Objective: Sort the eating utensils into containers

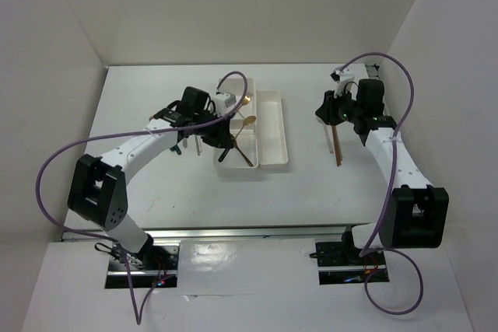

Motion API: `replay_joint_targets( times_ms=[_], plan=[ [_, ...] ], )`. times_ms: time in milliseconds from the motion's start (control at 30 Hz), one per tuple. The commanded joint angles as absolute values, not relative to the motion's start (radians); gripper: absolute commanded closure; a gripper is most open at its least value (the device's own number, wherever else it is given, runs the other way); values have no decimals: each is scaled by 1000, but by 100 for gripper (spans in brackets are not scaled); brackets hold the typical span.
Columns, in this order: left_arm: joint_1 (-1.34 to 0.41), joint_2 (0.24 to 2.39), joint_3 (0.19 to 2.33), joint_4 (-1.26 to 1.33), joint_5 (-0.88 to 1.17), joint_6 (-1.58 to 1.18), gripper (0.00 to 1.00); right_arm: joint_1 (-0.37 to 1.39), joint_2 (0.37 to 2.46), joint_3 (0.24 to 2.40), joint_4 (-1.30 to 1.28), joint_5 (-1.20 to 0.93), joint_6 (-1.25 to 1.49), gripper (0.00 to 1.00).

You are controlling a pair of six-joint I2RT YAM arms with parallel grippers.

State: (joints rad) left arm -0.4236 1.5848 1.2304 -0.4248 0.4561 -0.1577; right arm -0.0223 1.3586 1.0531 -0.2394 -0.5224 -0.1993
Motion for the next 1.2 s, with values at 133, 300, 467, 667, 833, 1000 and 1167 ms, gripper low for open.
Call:
replay_joint_targets(
  times_ms=[133,300,467,667,833,1000,1167],
  plan=[
    [-442,1646,1247,-328,430,-114,100,-29,1290,1023,-247,-491,-201,70],
    [-442,1693,1259,-337,404,-94,100,-29,1281,1023,-247,-491,-210,70],
    [-442,1716,1250,-337,383,-74,100,-29,1281,1023,-247,-482,-210,70],
    [-442,1735,1261,-350,373,-74,73,-29,1290,1023,-247,-491,-219,61],
    [-442,1712,1261,-350,351,-92,48,-29,1299,999,-247,-468,-239,60],
    [-442,1674,1350,-397,328,-83,42,-29,1308,956,-215,-448,-258,56],
    [-442,1595,1492,-440,282,-61,39,-29,1354,937,-146,-381,-258,53]
  ],
)
